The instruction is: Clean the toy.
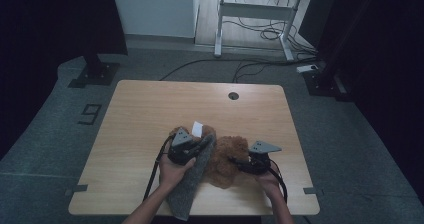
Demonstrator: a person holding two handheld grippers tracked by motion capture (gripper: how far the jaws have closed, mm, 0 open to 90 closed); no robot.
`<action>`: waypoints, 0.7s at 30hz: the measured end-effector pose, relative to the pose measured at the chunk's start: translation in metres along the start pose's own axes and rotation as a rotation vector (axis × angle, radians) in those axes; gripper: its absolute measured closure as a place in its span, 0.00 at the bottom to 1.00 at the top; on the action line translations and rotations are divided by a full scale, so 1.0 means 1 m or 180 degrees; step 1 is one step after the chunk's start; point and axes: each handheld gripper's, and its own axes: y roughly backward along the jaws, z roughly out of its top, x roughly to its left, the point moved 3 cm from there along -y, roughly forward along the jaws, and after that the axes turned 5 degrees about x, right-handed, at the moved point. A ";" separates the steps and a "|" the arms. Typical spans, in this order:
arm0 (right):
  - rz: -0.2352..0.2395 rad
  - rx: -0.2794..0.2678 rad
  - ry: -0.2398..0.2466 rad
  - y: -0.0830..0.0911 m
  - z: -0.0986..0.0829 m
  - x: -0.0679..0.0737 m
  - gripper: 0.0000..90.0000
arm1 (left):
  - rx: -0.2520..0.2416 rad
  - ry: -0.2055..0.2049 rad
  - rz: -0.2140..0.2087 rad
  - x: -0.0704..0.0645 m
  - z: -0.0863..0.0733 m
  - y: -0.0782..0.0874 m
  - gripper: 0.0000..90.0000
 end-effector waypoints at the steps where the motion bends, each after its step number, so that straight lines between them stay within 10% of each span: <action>1: 0.0000 0.0000 0.0000 0.000 0.000 0.000 0.56 | 0.0000 0.0000 0.0000 0.000 0.000 0.000 0.94; 11: -0.0330 -0.0211 0.0205 -0.001 -0.002 0.012 0.55 | 0.0025 -0.0182 -0.0266 -0.060 0.056 -0.018 0.94; 16: -0.0450 -0.0280 0.0268 0.000 -0.014 0.019 0.54 | 0.0317 -0.0239 -0.0183 -0.075 0.047 -0.060 0.93; 21: -0.0445 -0.0265 0.0244 0.000 -0.019 0.018 0.54 | 0.0306 -0.0231 -0.0090 -0.068 0.041 -0.054 0.93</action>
